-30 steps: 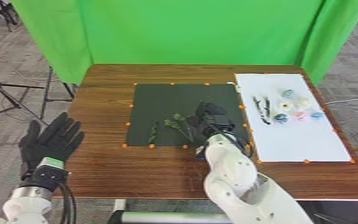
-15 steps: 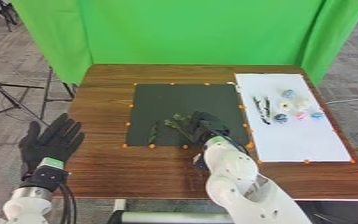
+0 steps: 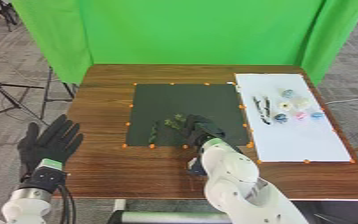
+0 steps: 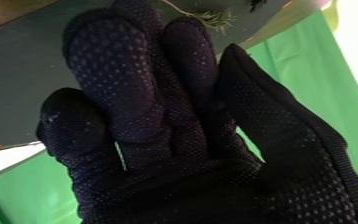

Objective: Arrange flowers

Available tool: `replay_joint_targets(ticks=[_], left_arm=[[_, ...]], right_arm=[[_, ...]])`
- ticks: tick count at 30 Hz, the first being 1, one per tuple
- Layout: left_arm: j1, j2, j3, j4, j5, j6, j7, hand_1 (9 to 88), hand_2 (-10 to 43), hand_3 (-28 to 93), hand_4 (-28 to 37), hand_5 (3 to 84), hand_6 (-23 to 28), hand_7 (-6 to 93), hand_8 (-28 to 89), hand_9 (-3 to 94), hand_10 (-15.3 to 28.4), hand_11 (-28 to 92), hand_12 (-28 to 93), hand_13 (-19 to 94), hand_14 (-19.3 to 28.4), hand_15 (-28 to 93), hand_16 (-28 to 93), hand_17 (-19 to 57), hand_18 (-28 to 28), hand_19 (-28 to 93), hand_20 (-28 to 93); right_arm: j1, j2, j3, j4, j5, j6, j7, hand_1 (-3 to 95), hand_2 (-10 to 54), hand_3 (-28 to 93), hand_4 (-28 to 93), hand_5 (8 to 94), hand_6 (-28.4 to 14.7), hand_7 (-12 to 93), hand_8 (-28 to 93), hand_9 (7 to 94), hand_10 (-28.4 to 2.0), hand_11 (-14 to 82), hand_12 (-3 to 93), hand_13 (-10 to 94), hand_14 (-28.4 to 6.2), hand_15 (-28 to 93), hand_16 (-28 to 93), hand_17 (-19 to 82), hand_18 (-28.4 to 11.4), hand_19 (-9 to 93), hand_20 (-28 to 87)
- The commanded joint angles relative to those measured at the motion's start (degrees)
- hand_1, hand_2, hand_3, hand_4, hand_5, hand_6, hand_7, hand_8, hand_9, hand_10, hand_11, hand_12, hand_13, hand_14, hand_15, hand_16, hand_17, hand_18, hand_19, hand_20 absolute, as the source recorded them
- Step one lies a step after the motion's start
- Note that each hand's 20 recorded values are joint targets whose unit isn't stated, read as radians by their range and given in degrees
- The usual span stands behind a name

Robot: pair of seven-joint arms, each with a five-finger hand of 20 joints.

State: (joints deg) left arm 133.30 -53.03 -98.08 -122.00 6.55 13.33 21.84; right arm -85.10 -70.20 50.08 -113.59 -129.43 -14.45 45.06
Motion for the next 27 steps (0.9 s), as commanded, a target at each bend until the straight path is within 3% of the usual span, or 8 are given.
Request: replay_joint_targets(ticks=[1,4,5,7,10,14,18,27], left_arm=[[1.0,-0.65,-0.26,-0.53,-0.2,0.19,0.62,25.6,10.0,71,-28.3,39.7,8.0,17.3,-10,32.9,14.9,24,11,22,14.5,38,-9,-5.5,10.9,31,8],[1.5,-0.82,-0.65,-0.63,-0.1,0.06,1.21,25.5,10.1,71,-28.3,39.7,8.1,17.2,-10,32.9,14.9,24,11,22,14.5,38,-9,-5.5,10.9,31,8],[1.7,-1.0,-0.93,-0.36,1.05,-1.14,0.93,25.5,10.1,71,-28.3,39.7,8.1,17.2,-10,32.9,14.9,24,11,22,14.5,38,-9,-5.5,10.9,31,8],[2.1,-0.81,-1.14,-0.68,2.8,-1.32,0.69,25.5,10.1,71,-28.3,39.5,7.9,17.1,-10,32.7,14.8,24,11,21,14.5,38,-9,-5.5,10.9,31,8],[1.9,-0.9,-1.41,-0.47,4.03,-3.26,-0.13,25.4,10.1,71,-28.3,38.4,7.6,16.5,-10,31.0,14.6,23,11,19,13.9,37,-9,-5.9,10.9,30,8],[1.8,-0.41,-1.32,-0.31,4.97,-4.21,0.54,25.3,10.0,70,-28.3,37.9,7.5,16.0,-10,30.6,14.6,23,11,19,13.9,36,-9,-5.9,10.8,29,8],[1.7,-0.27,-1.09,-0.38,4.28,-4.24,0.88,25.4,10.1,70,-28.3,37.7,7.5,15.6,-10,30.6,14.6,22,12,19,13.9,36,-8,-5.9,10.9,29,8],[2.1,-0.56,-1.15,-0.38,4.91,-4.98,0.53,25.3,10.4,69,-28.3,37.3,7.5,15.2,-9,30.3,14.5,22,12,19,14.0,35,-8,-5.7,10.6,28,8]], right_arm=[[0.2,3.2,0.0,-1.8,-5.5,4.9,0.8,37.5,17.0,73,-21,62.5,-7.6,61,23,81.0,-19.7,13.2,15.9,87,-9.3,47,31,55,-22.1,93,35],[1.2,6.9,0.0,-0.5,-14.4,15.2,0.3,31.9,11.6,74,-19,62.6,-8.4,60,20,81.4,-19.5,14.5,17.3,86,-9.7,48,32,54,-22.3,93,35],[1.7,8.0,0.1,0.7,-17.9,18.7,0.6,31.2,9.8,74,-19,62.4,-8.6,60,19,81.4,-19.4,15.4,17.8,85,-10.1,49,32,53,-22.5,93,35],[3.6,10.0,0.6,3.4,-20.5,22.4,2.1,30.4,5.8,75,-19,62.2,-8.6,58,16,80.7,-19.3,16.4,18.2,84,-10.5,49,32,52,-22.8,93,33],[6.5,11.6,3.3,4.9,-15.6,15.3,5.4,28.9,3.0,73,-18,64.0,-8.3,45,-9,77.7,-19.7,17.0,18.2,81,-11.3,51,31,50,-23.3,93,33],[10.8,12.6,4.2,9.5,-12.3,11.7,7.8,27.8,-3.6,67,-21,63.8,-9.8,19,-6,79.9,-17.9,29.5,25.0,79,-10.8,65,37,52,-23.7,93,41],[14.7,14.2,2.5,13.6,-10.9,10.6,8.5,31.6,-9.3,59,-26,63.0,-10.4,14,-5,80.7,-16.9,35.5,28.9,79,-10.3,69,40,53,-24.0,93,45],[20.3,17.3,-3.9,18.9,-11.2,7.0,8.0,30.3,-9.5,57,-27,65.2,-11.5,12,-5,81.3,-16.2,38.9,31.4,81,-9.0,69,40,55,-22.9,93,48]])
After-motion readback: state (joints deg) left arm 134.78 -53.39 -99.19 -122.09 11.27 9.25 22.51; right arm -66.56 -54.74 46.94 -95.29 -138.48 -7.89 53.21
